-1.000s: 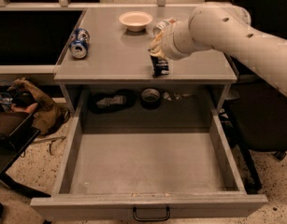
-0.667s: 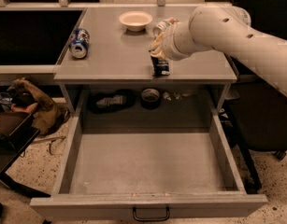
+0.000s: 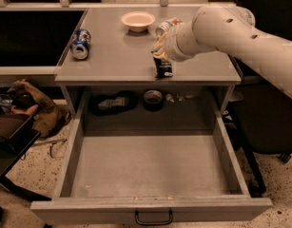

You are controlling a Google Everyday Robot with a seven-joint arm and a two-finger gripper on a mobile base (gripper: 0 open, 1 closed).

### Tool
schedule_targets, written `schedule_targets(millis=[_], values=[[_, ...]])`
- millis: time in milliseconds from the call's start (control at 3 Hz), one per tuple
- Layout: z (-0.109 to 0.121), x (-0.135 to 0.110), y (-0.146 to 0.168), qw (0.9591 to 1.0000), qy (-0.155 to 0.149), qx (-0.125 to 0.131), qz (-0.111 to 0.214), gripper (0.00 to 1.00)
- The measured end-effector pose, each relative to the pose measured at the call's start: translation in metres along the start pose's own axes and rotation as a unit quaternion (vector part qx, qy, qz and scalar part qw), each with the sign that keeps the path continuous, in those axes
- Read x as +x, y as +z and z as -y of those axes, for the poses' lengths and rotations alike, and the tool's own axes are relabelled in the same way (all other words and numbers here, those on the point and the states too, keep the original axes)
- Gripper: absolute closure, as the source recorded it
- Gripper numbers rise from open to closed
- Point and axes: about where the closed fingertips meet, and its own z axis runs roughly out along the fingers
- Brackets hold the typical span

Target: Pick rxbar blueberry from top drawer and place on counter

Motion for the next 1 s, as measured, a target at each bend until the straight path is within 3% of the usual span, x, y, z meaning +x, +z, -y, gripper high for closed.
schedule_targets(millis=[333,667,1000], values=[[0.0,0.0,0.0,1.0,0.0,0.0,0.0,0.12],[0.0,0.0,0.0,1.0,0.0,0.0,0.0,0.0],[0.0,0.0,0.0,1.0,0.0,0.0,0.0,0.0]])
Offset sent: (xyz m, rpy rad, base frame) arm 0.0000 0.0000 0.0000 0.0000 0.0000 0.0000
